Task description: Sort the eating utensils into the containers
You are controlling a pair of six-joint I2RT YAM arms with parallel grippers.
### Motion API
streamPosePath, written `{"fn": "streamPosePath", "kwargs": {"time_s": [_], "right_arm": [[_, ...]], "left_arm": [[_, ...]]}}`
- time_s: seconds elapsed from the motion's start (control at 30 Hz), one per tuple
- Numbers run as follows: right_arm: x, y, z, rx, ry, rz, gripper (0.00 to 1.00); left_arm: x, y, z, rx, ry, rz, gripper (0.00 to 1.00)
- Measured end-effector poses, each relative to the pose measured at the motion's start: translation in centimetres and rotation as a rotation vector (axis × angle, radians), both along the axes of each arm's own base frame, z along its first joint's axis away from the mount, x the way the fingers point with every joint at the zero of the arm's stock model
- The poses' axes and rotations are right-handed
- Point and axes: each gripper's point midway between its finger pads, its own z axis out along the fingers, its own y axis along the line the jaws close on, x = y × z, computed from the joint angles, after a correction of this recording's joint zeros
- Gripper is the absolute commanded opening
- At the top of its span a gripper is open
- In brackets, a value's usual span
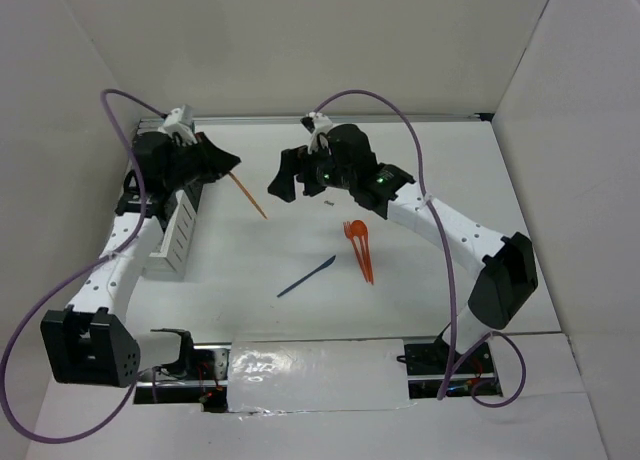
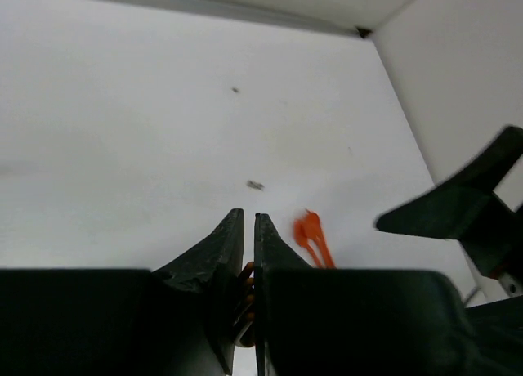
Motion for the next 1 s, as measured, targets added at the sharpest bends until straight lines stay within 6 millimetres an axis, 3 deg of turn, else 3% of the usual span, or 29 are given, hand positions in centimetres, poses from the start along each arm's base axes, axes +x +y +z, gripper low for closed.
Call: {"fn": "streamPosePath", "kwargs": {"time_s": [0.1, 0.17, 0.2, 0.23, 0.27, 0.33, 0.43, 0.53, 0.73, 1.0], "right_arm": [[0.5, -2.2, 1.0, 0.003, 0.021, -0.047, 1.00], [1.2, -4.7, 2.1, 0.007, 0.019, -0.109, 1.00], [1.7, -6.2, 2.9, 0.013, 0.006, -0.151, 1.00], [2.4, -9.0, 4.3, 0.026, -0.022, -0.226, 1.00], [2.4, -9.4, 4.5, 0.029, -0.028, -0.239, 1.00], [3.1, -12.3, 5.3, 0.030, -0.056, -0.330, 1.00], [3.9, -15.0, 4.6, 0.001, -0.068, -0.438, 1.00], [4.5, -16.2, 2.1, -0.058, -0.042, -0.514, 1.00], [5.2, -18.5, -3.0, -0.177, 0.026, -0.626, 1.00], [6.0, -20.3, -6.5, -0.259, 0.072, -0.707, 1.00]], "left_arm": [[1.0, 6.2, 1.7, 0.054, -0.047, 0.144, 0.19], [1.0, 10.2, 3.0, 0.130, -0.089, 0.251, 0.20], [0.6, 12.6, 4.6, 0.204, -0.138, 0.318, 0.20], [0.6, 12.9, 4.9, 0.213, -0.148, 0.325, 0.20], [0.2, 14.0, 6.2, 0.271, -0.196, 0.360, 0.21], [-0.5, 15.9, 8.0, 0.363, -0.266, 0.416, 0.21], [-1.1, 18.3, 8.8, 0.458, -0.299, 0.494, 0.21], [-1.0, 20.5, 8.1, 0.524, -0.280, 0.546, 0.21], [-0.5, 24.0, 4.6, 0.581, -0.182, 0.631, 0.20], [0.1, 27.5, 0.6, 0.591, -0.112, 0.707, 0.20]]}}
